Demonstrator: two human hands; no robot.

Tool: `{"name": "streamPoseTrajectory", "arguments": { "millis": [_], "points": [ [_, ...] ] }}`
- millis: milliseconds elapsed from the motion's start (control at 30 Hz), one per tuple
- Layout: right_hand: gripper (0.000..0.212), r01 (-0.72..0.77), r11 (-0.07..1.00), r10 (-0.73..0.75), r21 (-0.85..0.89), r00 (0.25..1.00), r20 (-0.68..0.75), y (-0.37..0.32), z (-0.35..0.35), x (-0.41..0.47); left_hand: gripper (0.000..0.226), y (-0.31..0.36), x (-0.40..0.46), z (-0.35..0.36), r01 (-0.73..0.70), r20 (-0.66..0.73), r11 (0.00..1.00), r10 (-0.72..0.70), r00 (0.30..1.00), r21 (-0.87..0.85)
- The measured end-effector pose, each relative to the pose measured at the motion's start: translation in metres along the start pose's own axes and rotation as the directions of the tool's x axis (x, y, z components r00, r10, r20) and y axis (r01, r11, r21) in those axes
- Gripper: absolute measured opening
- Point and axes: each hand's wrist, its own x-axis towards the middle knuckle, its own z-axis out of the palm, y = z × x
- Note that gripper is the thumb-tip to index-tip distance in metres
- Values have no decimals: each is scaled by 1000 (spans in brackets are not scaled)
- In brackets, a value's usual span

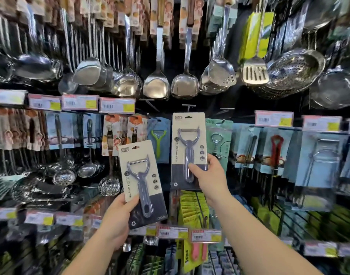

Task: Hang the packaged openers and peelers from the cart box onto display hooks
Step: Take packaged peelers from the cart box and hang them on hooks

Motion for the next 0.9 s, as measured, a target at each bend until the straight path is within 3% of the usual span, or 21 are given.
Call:
{"name": "streamPoseTrajectory", "arguments": {
  "millis": [67,233,300,367,433,500,567,633,733,900],
  "points": [
    [33,10,1000,-10,-2,1000,-1,-3,1,4,23,-7,0,-1,10,18,1000,-10,1000,-1],
    [31,-30,999,30,-14,1000,5,-5,5,10,21,-12,5,-7,22,22,1000,-22,1000,9],
    [46,-76,996,76,-53,997,-3,-6,8,10,23,-11,8,-9,22,18,1000,-22,1000,22],
    [80,-107,951,83,-291,992,-93,-7,9,11,24,-9,10,-7,9,26,999,-10,1000,34],
    [84,-63,868,-23,-492,986,-167,-5,11,3,24,-4,11,0,-13,43,999,11,999,51],
    [75,27,912,-67,-410,994,-85,4,15,-6,23,4,14,13,-41,80,994,33,996,100],
    [71,6,970,10,-243,998,63,14,21,-19,21,11,17,31,-89,132,985,70,989,146],
    [72,-8,979,39,-202,988,151,25,26,-27,19,18,20,50,-140,171,974,110,979,176],
    [78,37,992,-23,-124,994,111,31,24,-26,20,27,29,76,-178,215,963,134,967,202],
    [81,112,984,-109,-137,994,25,15,12,-6,24,41,47,105,-248,248,944,193,949,217]
  ]
}}
